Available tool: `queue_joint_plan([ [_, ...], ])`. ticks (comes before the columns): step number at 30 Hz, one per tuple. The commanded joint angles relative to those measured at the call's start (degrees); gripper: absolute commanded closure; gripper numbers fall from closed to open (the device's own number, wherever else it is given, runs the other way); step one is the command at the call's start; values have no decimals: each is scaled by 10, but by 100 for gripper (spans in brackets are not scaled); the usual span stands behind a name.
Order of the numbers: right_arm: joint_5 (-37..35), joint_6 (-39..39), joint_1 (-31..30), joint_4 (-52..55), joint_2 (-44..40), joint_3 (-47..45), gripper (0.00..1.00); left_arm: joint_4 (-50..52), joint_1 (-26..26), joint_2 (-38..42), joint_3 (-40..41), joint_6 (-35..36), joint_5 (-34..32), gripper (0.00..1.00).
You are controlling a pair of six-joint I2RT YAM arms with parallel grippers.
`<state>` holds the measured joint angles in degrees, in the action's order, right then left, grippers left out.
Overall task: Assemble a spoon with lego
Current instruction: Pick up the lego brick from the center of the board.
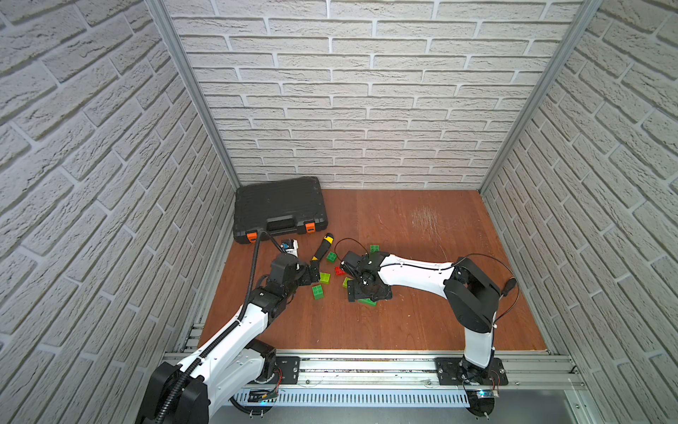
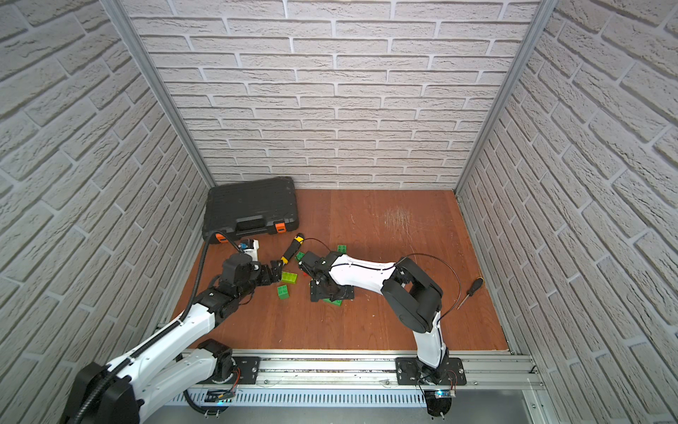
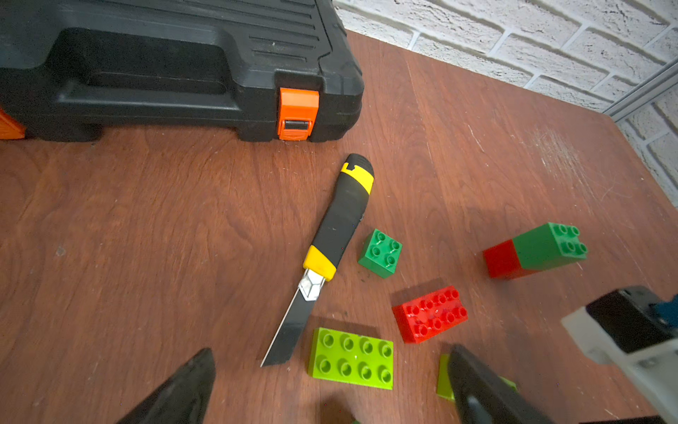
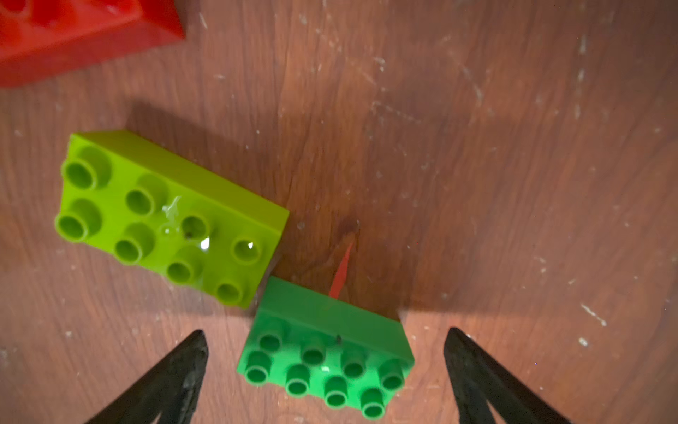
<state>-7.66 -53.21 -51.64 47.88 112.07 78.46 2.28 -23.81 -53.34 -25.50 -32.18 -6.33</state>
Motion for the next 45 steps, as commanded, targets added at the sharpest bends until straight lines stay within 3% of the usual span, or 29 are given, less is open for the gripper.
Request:
queue_joint_plan([
  [1, -31, -1, 0, 26, 7, 23, 0, -1, -3, 3, 6, 1, -8, 2],
  [13, -30, -8, 0, 32, -42, -48, 1, 5, -4, 4, 6, 4, -10, 2],
  [17, -14, -3, 0, 6, -59, -67, 8, 6, -5, 5, 6, 3, -10, 2],
  [25, 5, 36, 2, -6, -37, -49, 16, 6, -6, 5, 5, 1, -11, 2],
  [35, 2, 79, 8, 21, -6, -16, 16, 10, -6, 3, -2, 3, -13, 2],
  [42, 7, 88, 9, 30, 7, -16, 28, 12, -6, -2, -5, 4, -12, 2],
  [45, 7, 96, 9, 38, 9, -13, 26, 12, -7, -4, -6, 4, -11, 2],
])
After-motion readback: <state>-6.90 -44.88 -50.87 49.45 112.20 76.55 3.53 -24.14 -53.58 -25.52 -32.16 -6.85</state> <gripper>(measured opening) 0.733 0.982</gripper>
